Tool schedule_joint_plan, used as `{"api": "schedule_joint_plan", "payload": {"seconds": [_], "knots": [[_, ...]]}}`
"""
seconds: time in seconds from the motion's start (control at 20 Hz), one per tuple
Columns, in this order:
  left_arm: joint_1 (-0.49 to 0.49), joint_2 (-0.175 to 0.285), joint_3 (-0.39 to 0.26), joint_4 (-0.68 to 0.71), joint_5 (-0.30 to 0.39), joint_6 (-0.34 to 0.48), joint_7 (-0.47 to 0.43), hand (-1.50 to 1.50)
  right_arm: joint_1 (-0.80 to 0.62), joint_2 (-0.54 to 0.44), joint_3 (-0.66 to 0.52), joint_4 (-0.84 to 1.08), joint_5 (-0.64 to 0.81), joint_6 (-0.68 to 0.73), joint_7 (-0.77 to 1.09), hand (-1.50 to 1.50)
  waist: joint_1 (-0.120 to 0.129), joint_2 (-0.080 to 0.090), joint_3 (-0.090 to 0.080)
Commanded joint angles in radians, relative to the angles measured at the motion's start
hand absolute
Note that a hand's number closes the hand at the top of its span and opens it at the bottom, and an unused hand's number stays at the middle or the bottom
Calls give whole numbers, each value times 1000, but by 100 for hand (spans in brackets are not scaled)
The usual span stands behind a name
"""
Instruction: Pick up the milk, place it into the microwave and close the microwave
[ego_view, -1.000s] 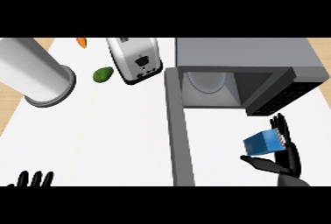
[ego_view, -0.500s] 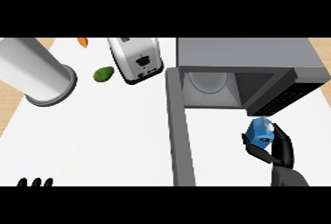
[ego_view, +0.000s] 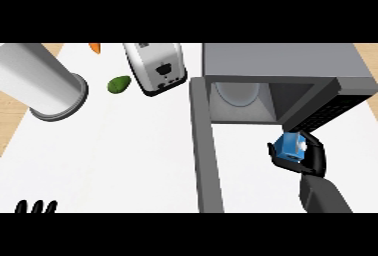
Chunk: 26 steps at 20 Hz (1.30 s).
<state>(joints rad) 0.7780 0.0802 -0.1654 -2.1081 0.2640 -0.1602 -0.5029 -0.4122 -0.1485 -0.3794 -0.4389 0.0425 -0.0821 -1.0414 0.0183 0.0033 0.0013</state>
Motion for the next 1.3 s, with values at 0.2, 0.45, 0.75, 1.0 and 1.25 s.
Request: {"api": "schedule_joint_plan", "payload": {"seconds": [0.2, 0.45, 0.75, 1.0, 1.25], "knots": [[43, -7, -25, -1, -24, -15, -44, -150, -146, 21, -3, 116, 6, -14, -64, 150, 13, 2, 1], [-3, -23, -32, 29, -38, 10, -31, -150, -59, 35, 45, -30, 7, 10, -33, 150, -14, -5, -1], [96, 6, -43, -22, -24, -31, -54, -150, 96, 94, 131, -310, 19, -18, 66, 150, -21, -10, -2], [85, 14, -44, -30, -7, -32, -26, -150, 292, 108, 217, -619, 35, -15, 248, 150, -31, -11, -3], [132, -4, -72, -87, -26, -14, -45, -150, 401, 81, 276, -905, -14, 102, 418, 150, -24, -11, -3]]}}
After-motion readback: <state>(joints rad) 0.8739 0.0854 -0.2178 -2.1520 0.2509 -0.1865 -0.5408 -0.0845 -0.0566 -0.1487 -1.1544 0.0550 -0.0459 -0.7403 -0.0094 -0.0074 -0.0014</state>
